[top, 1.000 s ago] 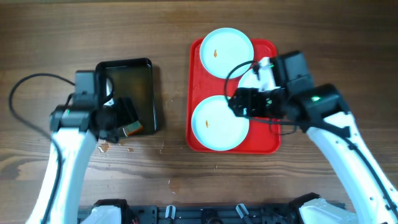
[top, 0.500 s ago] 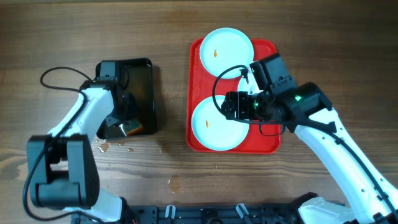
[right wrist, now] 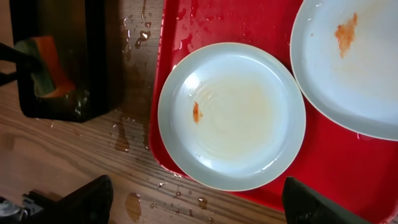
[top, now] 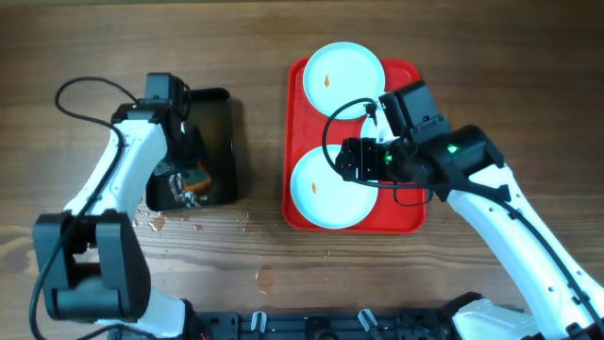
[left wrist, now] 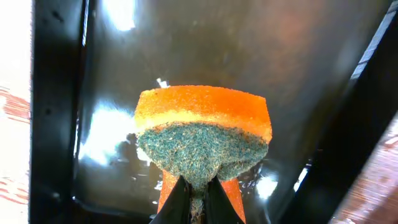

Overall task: Clean dirty plates on tray and stack at the side
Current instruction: 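Grasp the orange-green sponge with left gripper, lower plate rim with right, then lift the sponge with the left gripper toward the red tray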

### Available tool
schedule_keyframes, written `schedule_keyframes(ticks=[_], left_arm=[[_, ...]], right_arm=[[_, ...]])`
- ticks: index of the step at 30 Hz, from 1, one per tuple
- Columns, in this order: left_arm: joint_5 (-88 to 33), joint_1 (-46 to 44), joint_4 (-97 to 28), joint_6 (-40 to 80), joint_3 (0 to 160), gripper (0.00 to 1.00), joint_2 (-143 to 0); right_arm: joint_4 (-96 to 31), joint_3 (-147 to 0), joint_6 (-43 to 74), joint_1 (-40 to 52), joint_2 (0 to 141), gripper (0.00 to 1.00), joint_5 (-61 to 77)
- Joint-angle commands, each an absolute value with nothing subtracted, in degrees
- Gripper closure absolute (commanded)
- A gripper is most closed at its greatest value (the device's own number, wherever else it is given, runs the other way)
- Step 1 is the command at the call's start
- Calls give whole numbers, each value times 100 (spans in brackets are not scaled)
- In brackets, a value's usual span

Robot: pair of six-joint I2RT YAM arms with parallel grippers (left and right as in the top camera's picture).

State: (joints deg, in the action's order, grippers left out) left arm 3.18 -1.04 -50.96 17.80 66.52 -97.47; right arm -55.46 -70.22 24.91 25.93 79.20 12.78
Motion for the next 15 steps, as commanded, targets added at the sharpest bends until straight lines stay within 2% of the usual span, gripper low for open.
schedule_keyframes(ticks=[1, 8, 12, 15], left_arm=[[373, -246, -4888, 1643, 6519, 96, -9664], [375, -311, -3544, 1551, 5485, 96, -9677], [368, -311, -3459, 1426, 5424, 96, -9675], [377, -309, -3868, 1365, 5658, 96, -9577]], right_arm=[[-5500, -6984, 2569, 2609, 7955, 13, 1162], [-5492, -6984, 2567, 2609, 7955, 12, 1164], [-5489, -6984, 2569, 2609, 7955, 12, 1164], [-5492, -6984, 2567, 2609, 7955, 12, 1164]])
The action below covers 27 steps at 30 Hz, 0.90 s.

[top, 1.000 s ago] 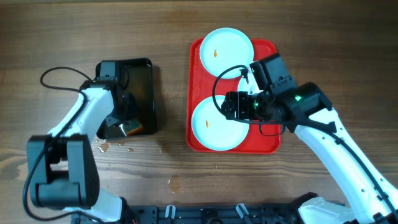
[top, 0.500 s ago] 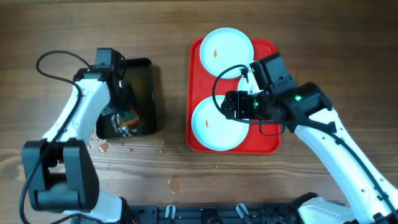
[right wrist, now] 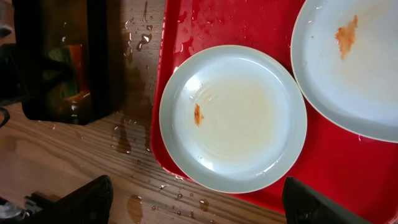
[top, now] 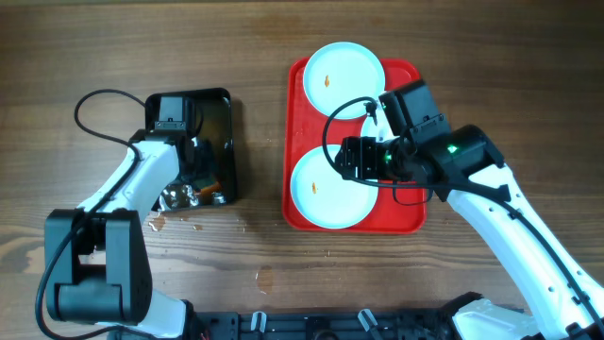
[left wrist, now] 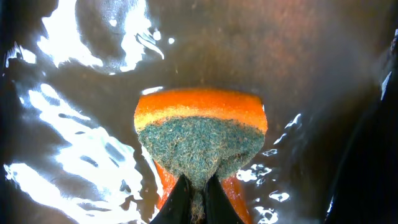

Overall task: Clean dirty plates on tray and stack at the side
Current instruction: 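Lift the sponge with the left gripper toward the red tray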

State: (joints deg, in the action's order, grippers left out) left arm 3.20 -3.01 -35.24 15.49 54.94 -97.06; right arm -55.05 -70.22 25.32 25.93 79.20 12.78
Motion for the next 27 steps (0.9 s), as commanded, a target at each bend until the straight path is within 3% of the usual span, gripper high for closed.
schedule_keyframes(ticks=[1, 3, 6, 8, 11, 13, 16, 22, 25, 27], left_arm=[[377, -311, -4099, 1365, 5850, 96, -9518], [366, -311, -4501, 1369, 6285, 96, -9378], [239, -311, -4633, 1369, 6497, 73, -9233], [246, -309, -4685, 1369, 6488, 62, -9236], [242, -311, -4921, 1372, 6471, 59, -9349], [244, -311, -4963, 1372, 6403, 60, -9435], [237, -311, -4893, 1404, 6149, 70, -9577], [-340, -353, -4327, 1409, 5448, 67, -9745], [-311, -360, -4217, 1406, 5352, 75, -9747], [-316, -360, -4139, 1406, 5352, 89, -9745]], right_arm=[[-5489, -6984, 2567, 2609, 7955, 12, 1164], [-5485, -6984, 2569, 2609, 7955, 12, 1162], [-5487, -6984, 2565, 2609, 7955, 12, 1164], [-5487, -6984, 2565, 2609, 7955, 12, 1164], [-5494, -6984, 2565, 2609, 7955, 12, 1164], [-5494, -6984, 2567, 2609, 7955, 12, 1164], [-5494, -6984, 2567, 2609, 7955, 12, 1162], [-5487, -6984, 2569, 2609, 7955, 12, 1164], [-5487, -6984, 2569, 2609, 7955, 12, 1164], [-5487, -6984, 2569, 2609, 7955, 12, 1164]])
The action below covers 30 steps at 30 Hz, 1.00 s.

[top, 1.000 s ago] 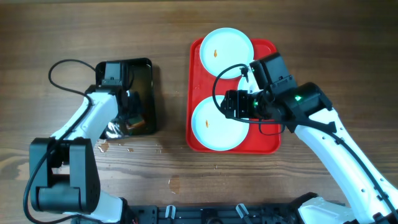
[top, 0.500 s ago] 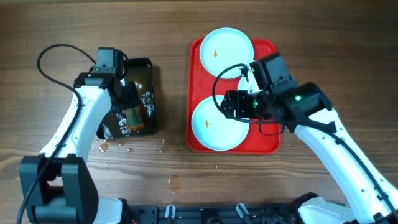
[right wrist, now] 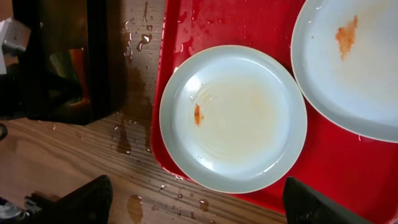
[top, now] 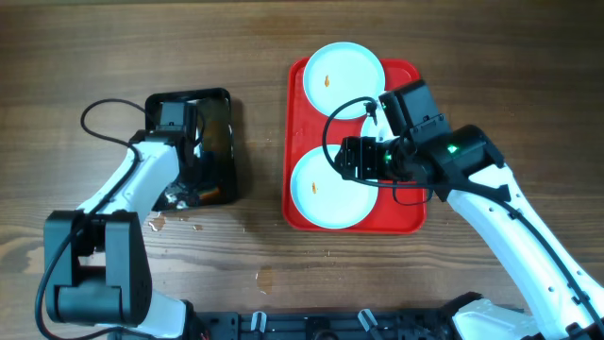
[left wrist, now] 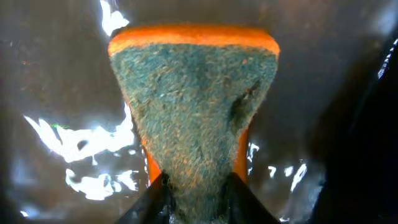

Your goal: Clean dirty plates on tray and stack at the side

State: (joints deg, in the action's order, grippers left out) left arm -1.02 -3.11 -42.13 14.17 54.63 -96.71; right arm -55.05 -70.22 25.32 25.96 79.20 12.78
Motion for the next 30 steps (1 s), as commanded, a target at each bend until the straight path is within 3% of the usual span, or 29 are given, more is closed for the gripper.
schedule_keyframes(ticks=[1, 10, 19, 21, 26, 30], left_arm=[[-318, -360, -4119, 1404, 5356, 96, -9745], [-14, -360, -5546, 1365, 6718, 96, -9371], [-517, -613, -5857, 1367, 7032, 96, -8901], [-709, -836, -5806, 1369, 7037, 96, -8785], [-961, -1653, -5522, 1717, 7037, 96, -8687], [-961, -2320, -5207, 2071, 7035, 96, -8715]], right_arm=[[-5487, -6984, 2567, 2609, 7955, 12, 1162], [-5485, -6984, 2552, 2609, 7957, 11, 1153], [-5579, -6724, 2755, 2606, 8291, 4, 875], [-5570, -6549, 2836, 2593, 8582, 9, 875], [-5336, -6388, 2869, 2545, 9467, 39, 882], [-5317, -6383, 3157, 2405, 9961, 41, 552]])
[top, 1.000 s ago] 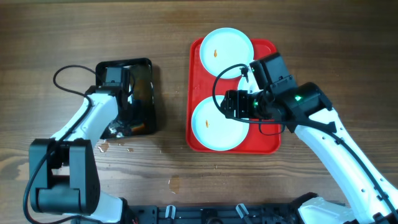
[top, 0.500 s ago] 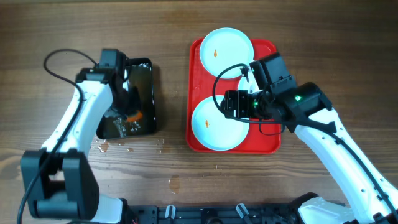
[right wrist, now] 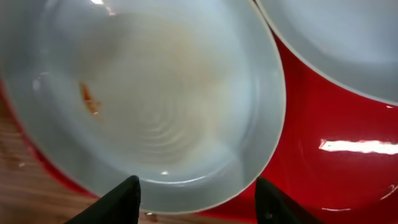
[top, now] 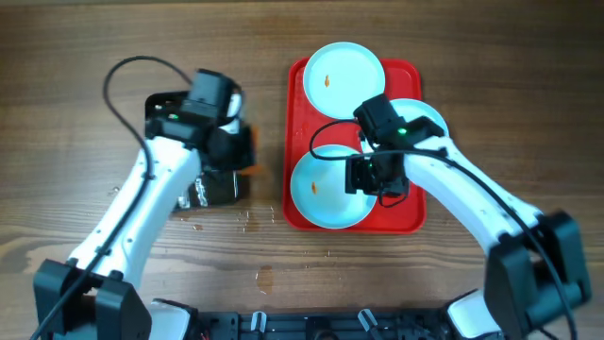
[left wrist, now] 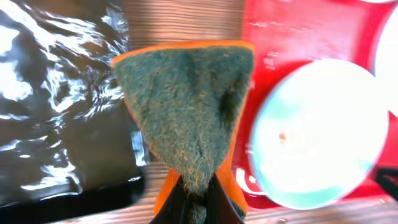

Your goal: Clean dirty plates on tray and stack at the side

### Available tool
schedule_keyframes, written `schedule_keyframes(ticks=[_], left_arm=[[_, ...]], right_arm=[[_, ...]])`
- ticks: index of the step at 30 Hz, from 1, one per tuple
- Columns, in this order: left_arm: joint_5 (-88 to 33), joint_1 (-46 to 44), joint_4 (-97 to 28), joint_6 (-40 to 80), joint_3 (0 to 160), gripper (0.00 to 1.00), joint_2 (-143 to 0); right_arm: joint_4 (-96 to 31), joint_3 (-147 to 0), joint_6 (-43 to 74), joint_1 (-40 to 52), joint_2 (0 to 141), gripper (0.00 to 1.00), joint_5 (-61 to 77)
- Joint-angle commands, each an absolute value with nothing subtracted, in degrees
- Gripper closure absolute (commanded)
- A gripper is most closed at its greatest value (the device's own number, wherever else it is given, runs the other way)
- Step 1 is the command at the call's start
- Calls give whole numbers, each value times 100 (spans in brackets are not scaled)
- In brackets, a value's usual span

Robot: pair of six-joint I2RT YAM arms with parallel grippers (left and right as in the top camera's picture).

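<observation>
My left gripper is shut on a wet orange sponge with a green scouring face. It hangs over the wood between the black water basin and the red tray. On the tray's near end lies a white plate with a small orange stain. My right gripper is open low over that plate's rim, one finger on each side. In the overhead view the left gripper is beside the basin and the right gripper is on the near plate's right side.
A second stained plate lies at the tray's far end. The edge of a third plate shows past my right arm. Water drops lie on the wood in front of the basin.
My left gripper has left the basin with the sponge and now hangs between basin and tray. My right gripper has come down from high above the tray to the near plate's rim.
At all three earlier moments my left gripper held the sponge in the basin, above or in the water, while my right gripper stayed open and still high over the tray. Now the sponge is out beside the tray and the right gripper is at the near plate.
</observation>
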State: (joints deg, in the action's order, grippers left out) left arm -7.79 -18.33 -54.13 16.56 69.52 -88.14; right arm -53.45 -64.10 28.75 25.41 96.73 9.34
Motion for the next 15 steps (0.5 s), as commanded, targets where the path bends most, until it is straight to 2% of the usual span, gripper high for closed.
schedule_keyframes(ticks=[1, 6, 8, 11, 15], left_arm=[[-958, -2462, -5122, 2174, 7035, 96, -8715], [-937, -2969, -4873, 2738, 7011, 96, -8742], [-937, -3044, -4816, 2886, 6978, 96, -8779], [-947, -3094, -4777, 3059, 6921, 96, -8899], [-1007, -3131, -4746, 3201, 6921, 96, -9085]], right_arm=[[-5315, -6381, 3166, 2342, 10057, 41, 502], [-4967, -6222, 2683, 1975, 10503, 43, 934], [-4801, -6158, 2526, 1907, 10628, 51, 1116], [-4525, -6031, 2405, 1767, 10707, 69, 1238], [-4370, -5979, 2401, 1577, 10707, 81, 1455]])
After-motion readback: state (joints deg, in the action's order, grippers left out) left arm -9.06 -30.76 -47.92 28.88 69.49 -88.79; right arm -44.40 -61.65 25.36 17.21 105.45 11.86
